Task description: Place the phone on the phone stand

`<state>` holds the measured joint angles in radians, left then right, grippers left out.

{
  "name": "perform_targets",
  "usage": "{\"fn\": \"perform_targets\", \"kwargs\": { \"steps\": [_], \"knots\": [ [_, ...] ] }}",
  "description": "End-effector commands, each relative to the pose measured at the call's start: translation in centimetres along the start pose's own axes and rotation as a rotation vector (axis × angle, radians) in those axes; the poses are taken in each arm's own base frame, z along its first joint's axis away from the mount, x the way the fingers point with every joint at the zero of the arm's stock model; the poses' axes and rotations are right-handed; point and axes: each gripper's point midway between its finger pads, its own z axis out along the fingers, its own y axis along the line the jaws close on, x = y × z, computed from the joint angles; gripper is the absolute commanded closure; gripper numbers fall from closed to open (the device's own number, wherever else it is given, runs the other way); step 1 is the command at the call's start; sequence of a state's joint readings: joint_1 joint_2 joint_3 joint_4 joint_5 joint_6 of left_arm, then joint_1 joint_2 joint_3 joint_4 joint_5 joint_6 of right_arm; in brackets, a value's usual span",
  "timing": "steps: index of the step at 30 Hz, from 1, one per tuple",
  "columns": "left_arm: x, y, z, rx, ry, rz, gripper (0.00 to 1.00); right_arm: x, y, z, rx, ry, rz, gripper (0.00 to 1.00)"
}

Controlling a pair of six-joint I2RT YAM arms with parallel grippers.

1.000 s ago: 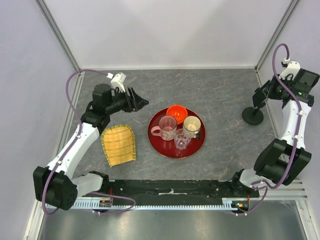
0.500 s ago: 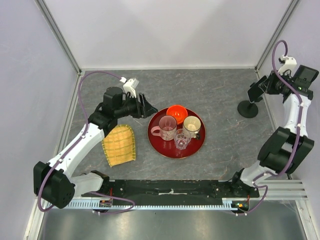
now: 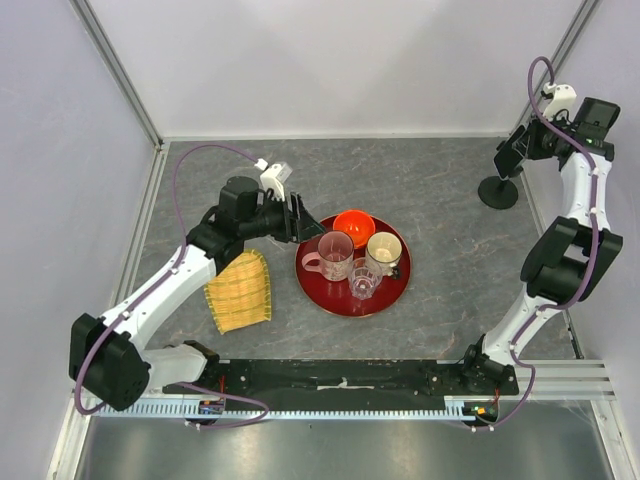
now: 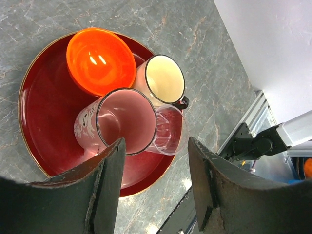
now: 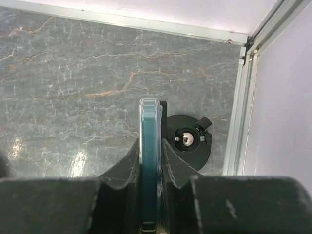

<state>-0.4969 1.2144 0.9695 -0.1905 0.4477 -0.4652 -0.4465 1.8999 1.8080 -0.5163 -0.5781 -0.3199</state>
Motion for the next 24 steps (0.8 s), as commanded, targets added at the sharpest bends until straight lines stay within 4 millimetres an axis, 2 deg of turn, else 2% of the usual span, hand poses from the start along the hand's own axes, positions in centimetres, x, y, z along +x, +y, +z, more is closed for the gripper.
{"fn": "perform_targets", "kwargs": {
  "steps": [1, 7, 14, 18, 19, 22, 24],
  "knots": [
    [-1.2, -0.9, 0.1, 0.023, -0.02, 0.04, 0.4, -5.2, -2.0, -0.6, 0.094, -0.135, -0.113, 1.0],
    [-1.0, -0.7, 0.4, 0.025, -0.006, 0.033, 0.4, -5.3, -2.8, 0.0, 0.114, -0.129, -0.096, 1.0],
    [-1.2, -0.5, 0.4, 0.012, -0.01, 0.04, 0.4, -4.1, -3.5, 0.4, 0.144, -0.088, -0.096, 0.99],
    [-1.1, -0.5, 0.5, 0.016, -0.008, 0.04, 0.4, -3.9, -3.2, 0.5, 0.133, -0.086, -0.082, 0.82],
    [-1.1, -0.5, 0.5, 0.015, -0.007, 0.041, 0.4, -3.9, -3.2, 0.4, 0.136, -0.086, -0.079, 0.72],
    [-1.1, -0.4, 0.4, 0.009, -0.013, 0.047, 0.4, -4.4, -3.0, 0.1, 0.146, -0.093, -0.074, 0.57],
    [-1.3, -0.4, 0.3, 0.005, -0.021, 0.052, 0.4, -4.8, -2.8, -0.2, 0.163, -0.094, -0.071, 0.5]
  ]
}}
